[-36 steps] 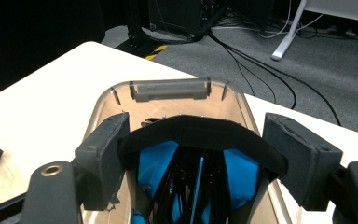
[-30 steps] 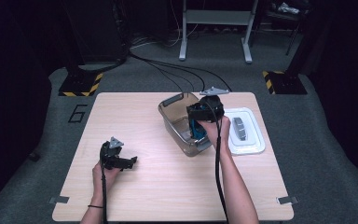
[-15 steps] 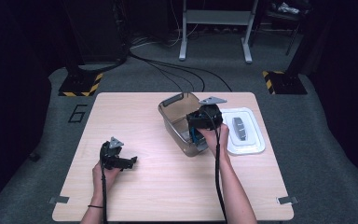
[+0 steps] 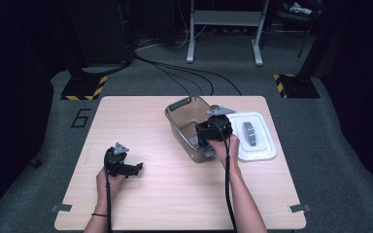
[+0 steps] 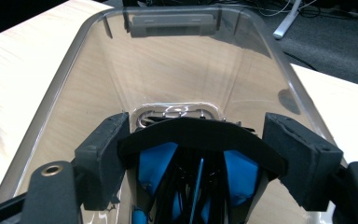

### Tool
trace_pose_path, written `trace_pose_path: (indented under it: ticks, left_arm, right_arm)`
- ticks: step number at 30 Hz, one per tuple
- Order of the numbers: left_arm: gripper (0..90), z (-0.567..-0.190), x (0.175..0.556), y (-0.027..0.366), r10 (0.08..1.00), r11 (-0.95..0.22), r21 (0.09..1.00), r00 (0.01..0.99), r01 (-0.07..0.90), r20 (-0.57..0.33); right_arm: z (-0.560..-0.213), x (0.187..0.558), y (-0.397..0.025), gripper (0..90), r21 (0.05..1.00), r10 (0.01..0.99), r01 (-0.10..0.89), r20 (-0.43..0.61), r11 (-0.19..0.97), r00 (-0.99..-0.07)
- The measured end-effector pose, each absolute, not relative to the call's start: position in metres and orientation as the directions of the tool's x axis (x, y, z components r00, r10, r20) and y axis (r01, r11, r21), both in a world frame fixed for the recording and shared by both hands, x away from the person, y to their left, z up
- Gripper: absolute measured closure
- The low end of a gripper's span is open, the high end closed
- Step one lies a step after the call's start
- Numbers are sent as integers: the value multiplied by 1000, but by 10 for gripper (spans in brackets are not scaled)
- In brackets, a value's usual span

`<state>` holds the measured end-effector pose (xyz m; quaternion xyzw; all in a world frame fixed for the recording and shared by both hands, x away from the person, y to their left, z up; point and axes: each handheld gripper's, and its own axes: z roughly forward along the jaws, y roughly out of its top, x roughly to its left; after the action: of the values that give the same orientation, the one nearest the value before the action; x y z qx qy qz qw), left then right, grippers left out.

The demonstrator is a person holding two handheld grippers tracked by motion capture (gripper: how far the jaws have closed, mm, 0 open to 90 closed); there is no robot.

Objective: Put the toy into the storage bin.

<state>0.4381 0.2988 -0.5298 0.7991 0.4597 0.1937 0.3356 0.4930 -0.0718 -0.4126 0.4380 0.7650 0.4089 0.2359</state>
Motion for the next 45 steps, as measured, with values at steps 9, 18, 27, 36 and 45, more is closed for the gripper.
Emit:
trace_pose_path:
  ticks: [9,18,27,36,45]
  left_arm:
    - [4,-530,438,299,864,-353,713,503,606,1]
    - [4,-530,438,299,865,-351,716,501,604,1]
    - [4,-530,438,299,865,-351,715,501,604,1]
    - [4,-530,438,299,865,-352,715,501,604,2]
    - [4,-530,438,299,866,-351,715,501,604,1]
  right_arm:
    - [-420,488,-74,239,835,856,469,-5,288,-517]
    - [-416,478,-78,238,819,843,482,-4,311,-538]
    - [-409,476,-80,237,777,835,520,-12,354,-550]
    - [-405,475,-82,235,740,833,562,4,370,-553]
    - [-405,473,-86,234,741,834,566,15,361,-552]
